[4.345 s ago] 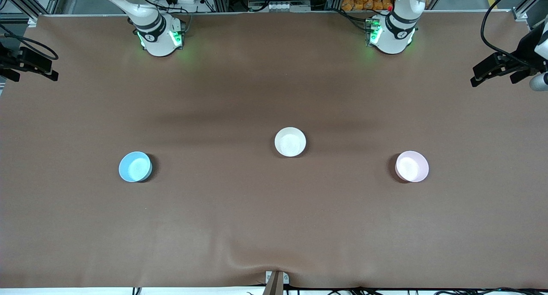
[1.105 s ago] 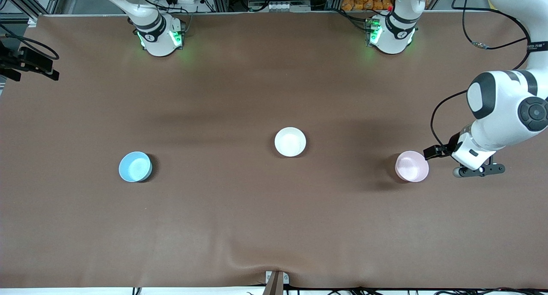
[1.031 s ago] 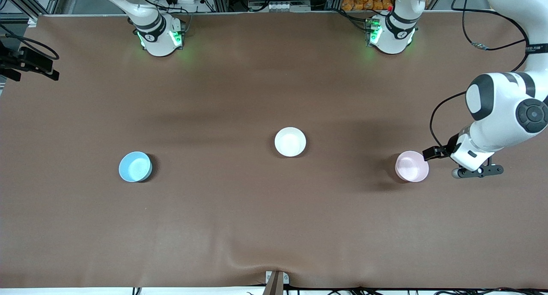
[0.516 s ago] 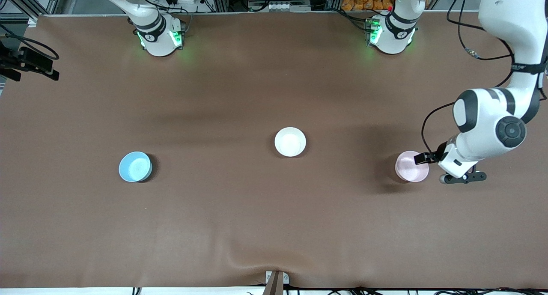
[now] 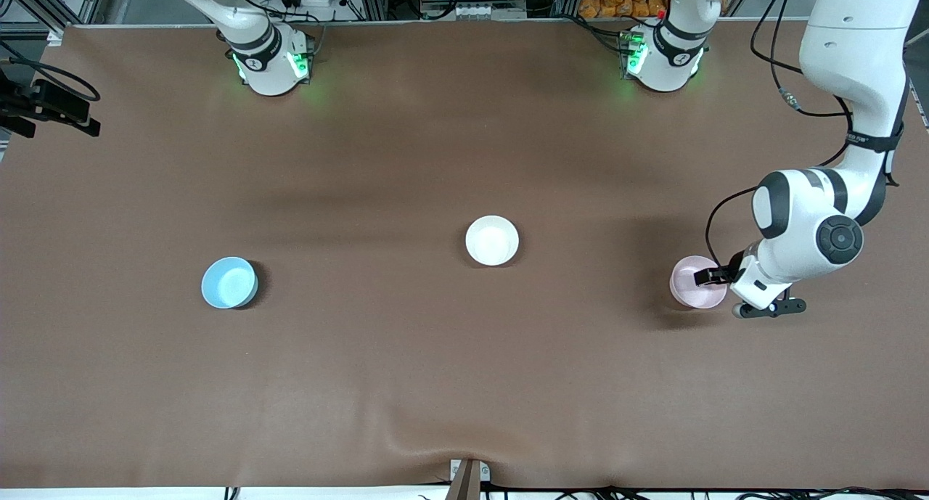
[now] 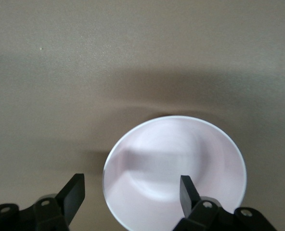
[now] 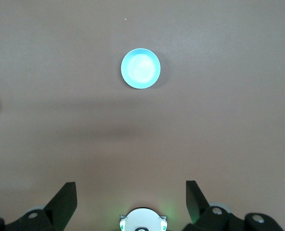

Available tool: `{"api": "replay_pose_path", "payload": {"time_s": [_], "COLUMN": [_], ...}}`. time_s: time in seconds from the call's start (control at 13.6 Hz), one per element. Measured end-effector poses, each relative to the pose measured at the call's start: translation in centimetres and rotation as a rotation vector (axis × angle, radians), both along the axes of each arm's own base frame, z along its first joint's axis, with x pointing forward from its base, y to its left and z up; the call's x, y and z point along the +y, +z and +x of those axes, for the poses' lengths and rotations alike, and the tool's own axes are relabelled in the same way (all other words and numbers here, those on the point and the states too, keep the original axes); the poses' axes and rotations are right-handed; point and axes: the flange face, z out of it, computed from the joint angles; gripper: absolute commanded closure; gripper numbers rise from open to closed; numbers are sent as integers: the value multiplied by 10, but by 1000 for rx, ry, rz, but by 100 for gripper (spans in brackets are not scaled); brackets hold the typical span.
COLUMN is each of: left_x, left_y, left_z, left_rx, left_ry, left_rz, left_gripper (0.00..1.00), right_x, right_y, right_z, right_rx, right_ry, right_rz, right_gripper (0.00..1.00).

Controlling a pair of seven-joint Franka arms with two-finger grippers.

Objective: Stack pink and blue bowls on white bowl
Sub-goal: 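Close the left gripper on the pink bowl's rim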

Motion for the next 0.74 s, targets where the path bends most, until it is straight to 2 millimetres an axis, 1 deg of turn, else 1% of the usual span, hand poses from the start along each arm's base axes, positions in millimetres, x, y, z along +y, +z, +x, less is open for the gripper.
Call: {"api": "replay_pose_path", "payload": {"time_s": [0.07, 0.15, 0.22, 0.29, 0.52, 0.59, 0.66, 0.74], "left_x": [1, 1, 1, 1, 1, -1, -5, -15], "left_y": [-6, -11, -13, -14, -14, -12, -5, 1], "left_z": [0, 0, -1, -1, -1, 0, 1, 2], "left_rx": [0, 1, 4, 5, 5, 0, -8, -18], "left_ry": [1, 2, 2, 2, 2, -3, -12, -26], "left_rz": [0, 0, 0, -1, -1, -2, -6, -15], "left_gripper": [42, 65, 98, 100, 100, 100, 100, 100], "right_x": [0, 0, 0, 0, 0, 0, -1, -1], "right_y": [0, 0, 0, 0, 0, 0, 0, 0], "right_z": [0, 0, 0, 0, 0, 0, 0, 0], "right_rx": [2, 3, 3, 3, 3, 3, 3, 2], "right_ry": [0, 0, 0, 0, -1, -1, -1, -1], "right_rz": [0, 0, 0, 0, 0, 0, 0, 0], "right_gripper": [0, 0, 0, 0, 0, 0, 0, 0]}}
